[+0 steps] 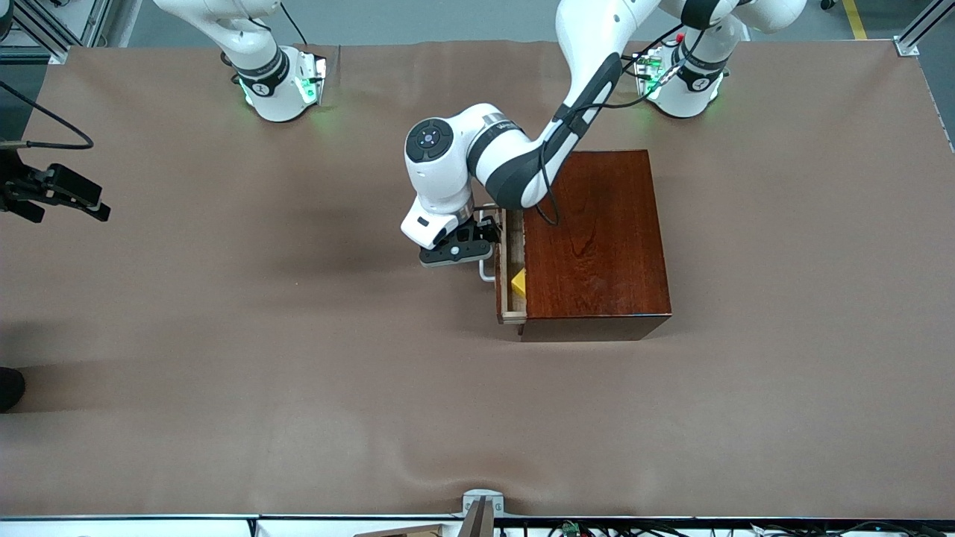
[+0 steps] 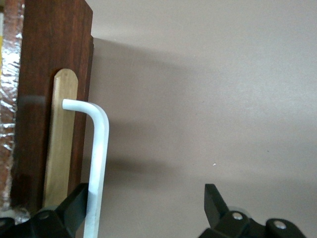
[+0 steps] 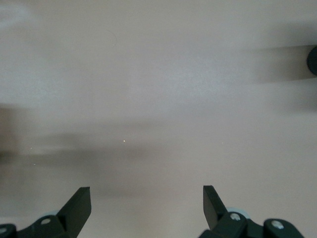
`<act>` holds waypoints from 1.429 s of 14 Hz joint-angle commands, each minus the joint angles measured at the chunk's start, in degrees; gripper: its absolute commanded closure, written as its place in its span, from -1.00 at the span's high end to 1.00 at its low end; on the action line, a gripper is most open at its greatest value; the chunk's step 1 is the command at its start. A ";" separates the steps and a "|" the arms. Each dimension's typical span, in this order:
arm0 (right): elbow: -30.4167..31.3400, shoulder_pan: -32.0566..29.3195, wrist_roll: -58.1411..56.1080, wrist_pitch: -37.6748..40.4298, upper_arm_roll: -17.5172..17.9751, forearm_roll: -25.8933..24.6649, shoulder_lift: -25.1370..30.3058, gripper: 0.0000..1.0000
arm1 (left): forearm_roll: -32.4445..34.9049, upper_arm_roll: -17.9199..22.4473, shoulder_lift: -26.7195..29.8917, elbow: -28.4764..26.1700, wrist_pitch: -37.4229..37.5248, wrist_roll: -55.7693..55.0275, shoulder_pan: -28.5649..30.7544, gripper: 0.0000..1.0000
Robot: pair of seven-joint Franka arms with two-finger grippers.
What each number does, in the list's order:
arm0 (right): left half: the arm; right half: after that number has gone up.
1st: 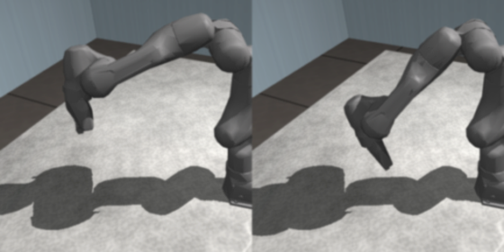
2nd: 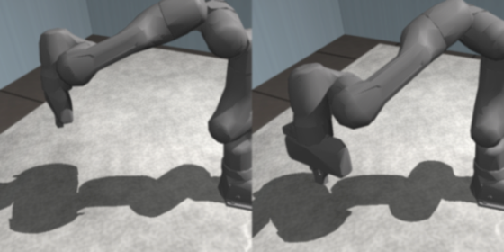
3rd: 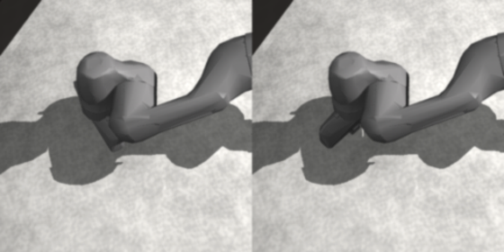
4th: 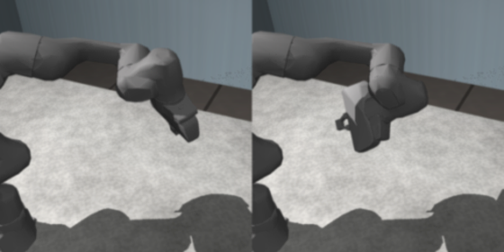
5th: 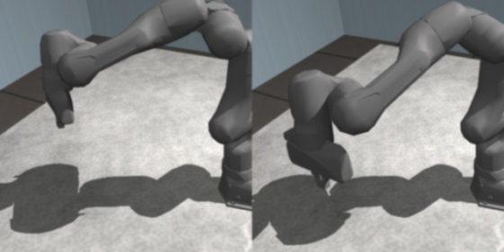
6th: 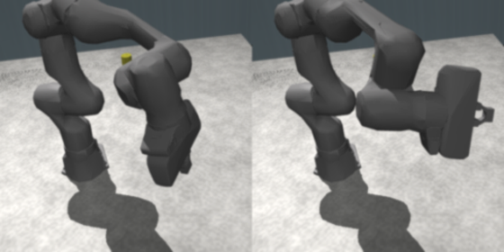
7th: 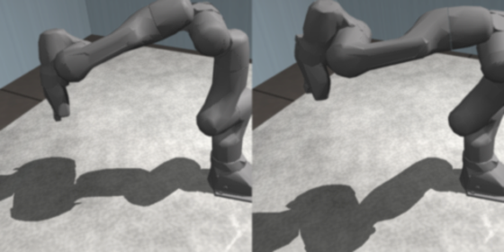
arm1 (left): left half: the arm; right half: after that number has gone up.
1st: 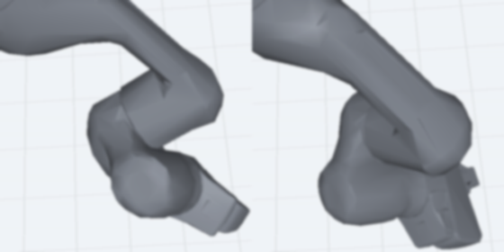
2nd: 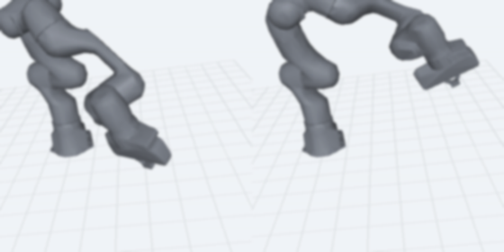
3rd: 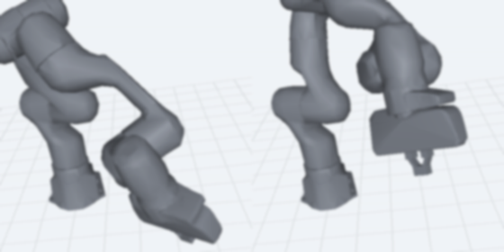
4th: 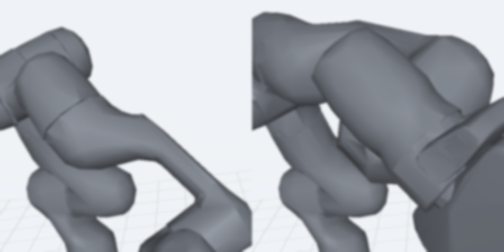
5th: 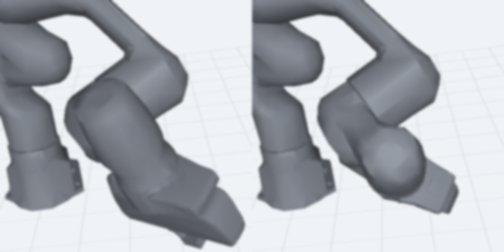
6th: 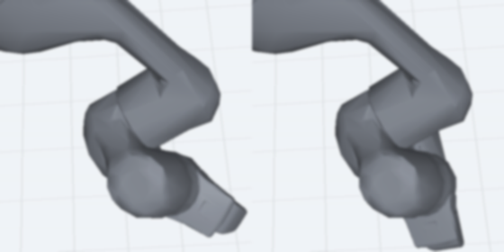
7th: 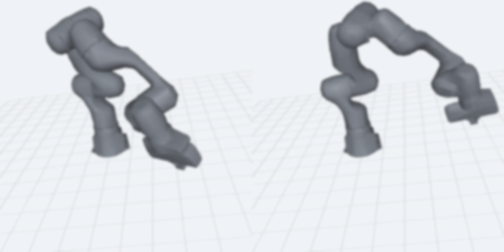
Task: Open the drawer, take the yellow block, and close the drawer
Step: 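Pull the drawer out of the box with the left gripper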
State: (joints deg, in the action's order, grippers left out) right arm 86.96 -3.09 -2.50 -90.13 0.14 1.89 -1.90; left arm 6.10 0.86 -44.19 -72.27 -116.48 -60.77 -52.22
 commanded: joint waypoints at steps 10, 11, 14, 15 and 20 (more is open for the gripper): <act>-0.21 -1.13 -0.58 0.31 0.74 0.75 0.32 1.00 | -6.01 -0.95 -2.57 1.95 -4.90 -0.84 -1.13 1.00; -0.21 -1.13 -0.58 0.31 0.74 0.83 0.32 1.00 | -6.18 -0.95 -2.57 1.96 -4.90 -0.84 -1.13 1.00; -0.21 -1.13 -0.58 0.31 0.74 0.83 0.32 1.00 | -6.19 -0.95 -2.48 1.87 -4.90 -1.28 -1.22 1.00; -0.21 -1.13 -0.58 0.31 0.74 0.83 0.32 1.00 | -6.19 -0.95 -2.48 1.87 -4.90 -1.45 -1.22 1.00; -0.30 -1.13 -0.58 0.31 0.74 0.83 0.32 1.00 | -6.19 -0.95 -2.48 2.04 -6.30 -3.12 -1.93 1.00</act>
State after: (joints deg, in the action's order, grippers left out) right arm 86.96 -3.09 -2.51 -90.13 0.14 1.89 -1.90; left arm 3.88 1.26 -44.23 -72.28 -117.69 -60.98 -52.31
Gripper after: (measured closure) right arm 0.000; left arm 0.000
